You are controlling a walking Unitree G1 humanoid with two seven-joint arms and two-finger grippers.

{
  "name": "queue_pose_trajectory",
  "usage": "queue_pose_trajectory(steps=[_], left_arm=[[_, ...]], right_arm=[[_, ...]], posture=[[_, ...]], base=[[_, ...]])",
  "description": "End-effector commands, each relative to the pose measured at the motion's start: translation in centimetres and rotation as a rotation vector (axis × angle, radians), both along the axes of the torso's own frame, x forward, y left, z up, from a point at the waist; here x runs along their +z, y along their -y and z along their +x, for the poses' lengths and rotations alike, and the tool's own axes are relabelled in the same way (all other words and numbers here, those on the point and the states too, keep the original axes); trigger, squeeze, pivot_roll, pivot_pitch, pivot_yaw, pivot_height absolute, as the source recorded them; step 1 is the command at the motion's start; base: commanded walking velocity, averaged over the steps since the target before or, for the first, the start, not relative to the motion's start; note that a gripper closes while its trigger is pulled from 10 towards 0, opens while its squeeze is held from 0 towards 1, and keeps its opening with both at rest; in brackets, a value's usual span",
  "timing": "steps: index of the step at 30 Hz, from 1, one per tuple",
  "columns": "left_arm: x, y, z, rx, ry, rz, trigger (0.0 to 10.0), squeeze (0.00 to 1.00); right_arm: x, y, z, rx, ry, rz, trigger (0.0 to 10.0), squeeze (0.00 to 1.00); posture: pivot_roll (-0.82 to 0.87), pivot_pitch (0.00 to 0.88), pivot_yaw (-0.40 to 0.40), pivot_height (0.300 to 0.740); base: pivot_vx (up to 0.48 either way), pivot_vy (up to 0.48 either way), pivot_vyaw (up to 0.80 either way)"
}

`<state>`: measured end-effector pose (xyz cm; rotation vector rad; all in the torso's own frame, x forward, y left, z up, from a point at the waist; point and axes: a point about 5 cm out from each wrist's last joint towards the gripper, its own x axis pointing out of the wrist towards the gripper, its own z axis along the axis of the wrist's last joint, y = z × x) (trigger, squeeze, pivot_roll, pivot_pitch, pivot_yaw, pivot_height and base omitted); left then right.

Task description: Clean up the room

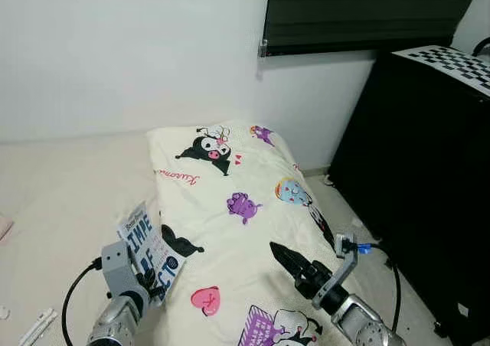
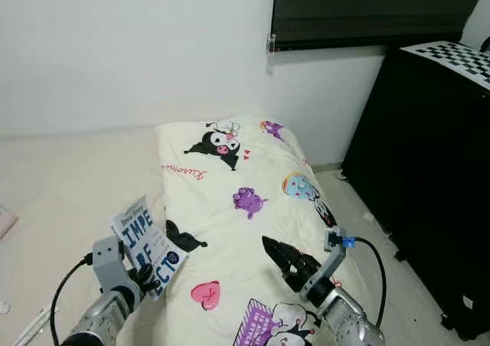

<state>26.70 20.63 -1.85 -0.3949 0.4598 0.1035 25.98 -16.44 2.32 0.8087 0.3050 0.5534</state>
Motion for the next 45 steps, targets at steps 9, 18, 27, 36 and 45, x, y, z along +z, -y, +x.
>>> queue_pose_trajectory(steps=[9, 18, 27, 36, 45], left_arm=[[4.8, 1.2, 2.2, -0.240, 0.452, -0.395, 10.0, 0.00], [10.2, 4.9, 3.9, -0.489, 0.715, -0.502, 10.0, 0.00], [11.8, 6.7, 3.5, -0.606, 0.778, -0.566, 10.0, 0.00], [13.5, 8.3, 2.5, -0.714, 0.827, -0.633, 10.0, 0.00], [14.4, 9.0, 1.8, -0.765, 0.861, -0.669, 10.0, 0.00]], right_arm=[[-0.2, -0.6, -0.4, 0.044, -0.028, 0.070, 10.0, 0.00], [3.1, -2.2, 0.9, 0.113, 0.078, 0.245, 10.0, 0.00], [6.6, -3.4, 0.9, 0.211, 0.209, 0.359, 10.0, 0.00], [7.3, -3.4, 1.9, 0.166, 0.177, 0.351, 10.0, 0.00], [7.2, -3.7, 1.8, 0.169, 0.146, 0.354, 10.0, 0.00]], posture=[[-0.02, 0.000, -0.044, 0.740], [-0.02, 0.000, -0.045, 0.740], [-0.04, 0.000, -0.043, 0.740], [-0.03, 0.000, -0.048, 0.740], [-0.03, 0.000, -0.055, 0.740]], base=[[0.000, 0.000, 0.00], [0.000, 0.000, 0.00], [0.000, 0.000, 0.00], [0.000, 0.000, 0.00], [0.000, 0.000, 0.00]])
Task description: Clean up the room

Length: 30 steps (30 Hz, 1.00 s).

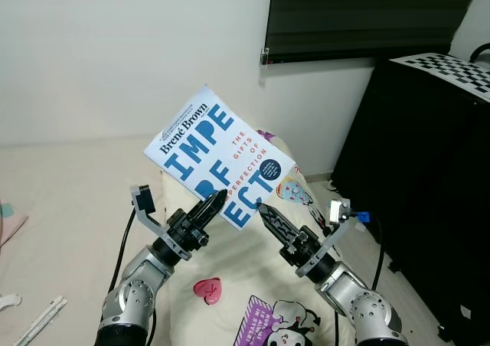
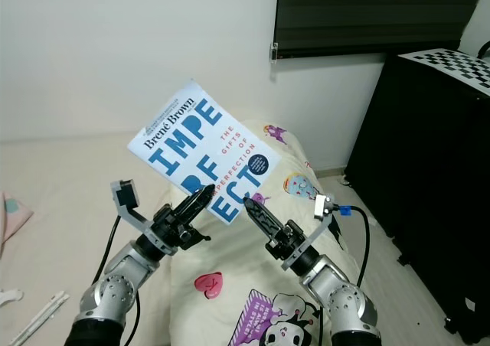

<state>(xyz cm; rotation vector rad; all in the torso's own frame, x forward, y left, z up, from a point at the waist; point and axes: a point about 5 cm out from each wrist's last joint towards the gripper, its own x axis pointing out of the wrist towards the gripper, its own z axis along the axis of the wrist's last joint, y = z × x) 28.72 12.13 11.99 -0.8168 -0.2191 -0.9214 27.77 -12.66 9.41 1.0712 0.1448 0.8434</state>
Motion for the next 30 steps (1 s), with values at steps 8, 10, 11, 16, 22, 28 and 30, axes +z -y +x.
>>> queue_pose_trajectory(steps=[8, 10, 11, 16, 22, 28, 30], left_arm=[[0.7, 1.4, -1.5, -0.135, 0.047, -0.026, 10.0, 0.00], [-0.1, 1.4, -1.9, -0.159, 0.019, -0.018, 10.0, 0.00], [-0.1, 1.4, -1.9, -0.159, 0.019, -0.018, 10.0, 0.00], [-0.8, 1.2, -2.2, -0.161, -0.012, -0.009, 10.0, 0.00], [-0.8, 1.0, -2.2, -0.142, -0.026, -0.011, 10.0, 0.00], [-1.2, 0.7, -2.2, -0.121, -0.049, -0.007, 10.0, 0.00], [-1.3, 0.6, -2.2, -0.112, -0.059, -0.009, 10.0, 0.00]], right_arm=[[0.8, 0.3, 0.2, -0.032, 0.021, 0.002, 10.0, 0.00], [2.0, 0.4, 0.4, -0.040, 0.076, 0.005, 10.0, 0.00], [2.0, 0.4, 0.4, -0.040, 0.076, 0.005, 10.0, 0.00], [3.2, 0.7, 0.6, -0.057, 0.116, 0.017, 10.0, 0.00], [3.7, 1.1, 0.7, -0.080, 0.140, 0.026, 0.0, 0.00], [3.5, 1.2, 0.5, -0.085, 0.138, 0.033, 0.0, 0.00], [3.6, 1.2, 0.4, -0.089, 0.138, 0.033, 0.0, 0.00]], posture=[[-0.04, 0.000, -0.049, 0.740], [-0.04, 0.000, -0.045, 0.740], [-0.04, 0.000, -0.045, 0.740], [-0.04, 0.000, -0.046, 0.740], [-0.04, 0.000, -0.047, 0.740], [-0.04, 0.000, -0.046, 0.740], [-0.04, 0.000, -0.045, 0.740]], base=[[0.000, 0.000, 0.00], [0.000, 0.000, 0.00], [0.000, 0.000, 0.00], [0.000, 0.000, 0.00], [0.000, 0.000, 0.00], [0.000, 0.000, 0.00], [0.000, 0.000, 0.00]])
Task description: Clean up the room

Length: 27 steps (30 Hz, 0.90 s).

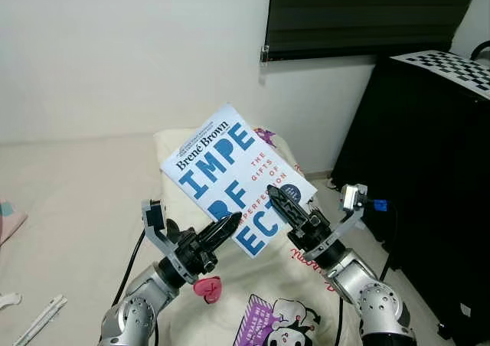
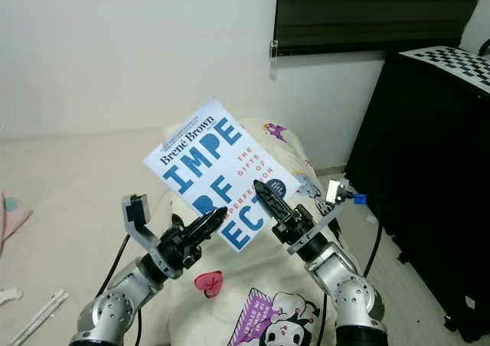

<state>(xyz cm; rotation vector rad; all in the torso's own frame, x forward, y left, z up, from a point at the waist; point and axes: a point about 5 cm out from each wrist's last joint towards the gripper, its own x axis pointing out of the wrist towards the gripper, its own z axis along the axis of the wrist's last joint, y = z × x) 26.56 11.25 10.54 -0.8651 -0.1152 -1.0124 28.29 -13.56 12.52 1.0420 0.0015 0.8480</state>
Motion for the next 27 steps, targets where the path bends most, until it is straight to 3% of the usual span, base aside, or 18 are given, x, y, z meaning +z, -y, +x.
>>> queue_pose_trajectory(steps=[1, 17, 18, 20, 21, 27], left_arm=[[0.1, -0.3, 0.0, 0.014, 0.002, -0.009, 10.0, 0.00], [-1.4, -0.4, 0.0, 0.046, -0.066, 0.024, 10.0, 0.00], [-1.5, -0.5, 0.0, 0.046, -0.072, 0.024, 10.0, 0.17], [-1.6, -0.5, 0.0, 0.046, -0.076, 0.022, 10.0, 0.17], [-1.9, -0.6, 0.1, 0.055, -0.105, 0.019, 10.0, 1.00], [-3.1, -0.9, 0.1, 0.076, -0.163, 0.049, 10.0, 1.00]], right_arm=[[0.5, 0.3, -0.1, -0.023, 0.022, 0.008, 0.0, 0.00], [0.3, 0.9, -0.1, -0.047, 0.008, -0.013, 0.0, 0.00], [0.2, 0.9, -0.1, -0.046, 0.006, -0.018, 0.0, 0.00], [0.2, 0.9, -0.1, -0.046, 0.004, -0.022, 0.0, 0.00], [0.1, 0.9, 0.0, -0.047, 0.000, -0.026, 0.0, 0.00], [-0.6, 1.2, 0.3, -0.079, -0.027, -0.054, 0.0, 0.00]], posture=[[-0.04, 0.000, -0.045, 0.740], [-0.04, 0.000, -0.055, 0.740], [-0.04, 0.000, -0.057, 0.740], [-0.04, 0.000, -0.057, 0.740], [-0.04, 0.000, -0.058, 0.740], [-0.04, 0.000, -0.058, 0.740]], base=[[0.000, 0.000, 0.00], [0.000, 0.000, 0.00], [0.000, 0.000, 0.00], [0.000, 0.000, 0.00], [0.000, 0.000, 0.00], [0.000, 0.000, 0.00]])
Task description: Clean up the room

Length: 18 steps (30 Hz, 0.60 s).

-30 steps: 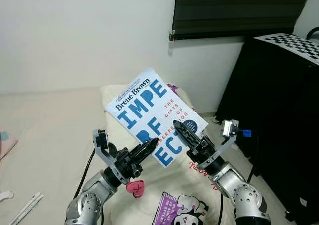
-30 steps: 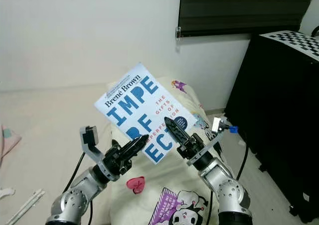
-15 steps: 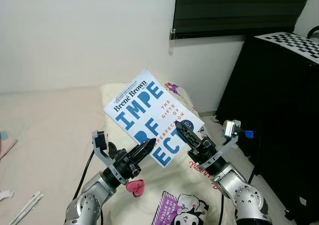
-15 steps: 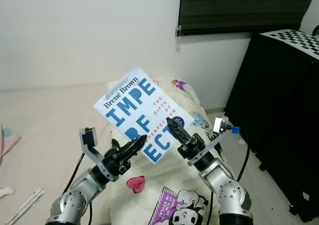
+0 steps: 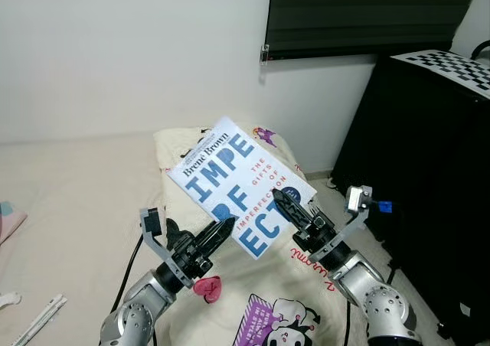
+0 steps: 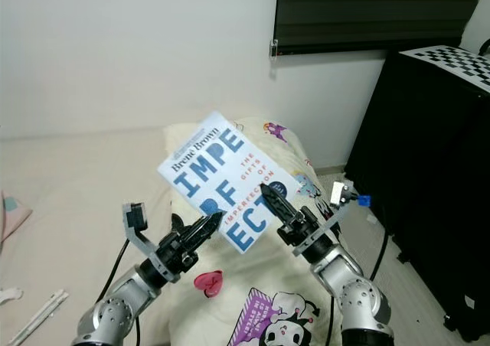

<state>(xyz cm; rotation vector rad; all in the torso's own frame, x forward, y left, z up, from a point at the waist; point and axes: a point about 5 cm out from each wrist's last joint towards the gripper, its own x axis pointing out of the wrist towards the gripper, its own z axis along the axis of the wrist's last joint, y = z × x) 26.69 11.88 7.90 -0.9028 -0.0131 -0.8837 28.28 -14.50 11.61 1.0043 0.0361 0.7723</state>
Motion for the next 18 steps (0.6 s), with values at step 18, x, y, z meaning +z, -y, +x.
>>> queue_pose_trajectory(steps=[18], left_arm=[[-7.1, -3.3, -2.7, 0.124, -0.297, 0.119, 10.0, 1.00]], right_arm=[[-6.4, 2.2, -0.1, -0.202, -0.234, -0.276, 0.0, 0.00]], posture=[[-0.03, 0.000, -0.056, 0.740]], base=[[0.000, 0.000, 0.00]])
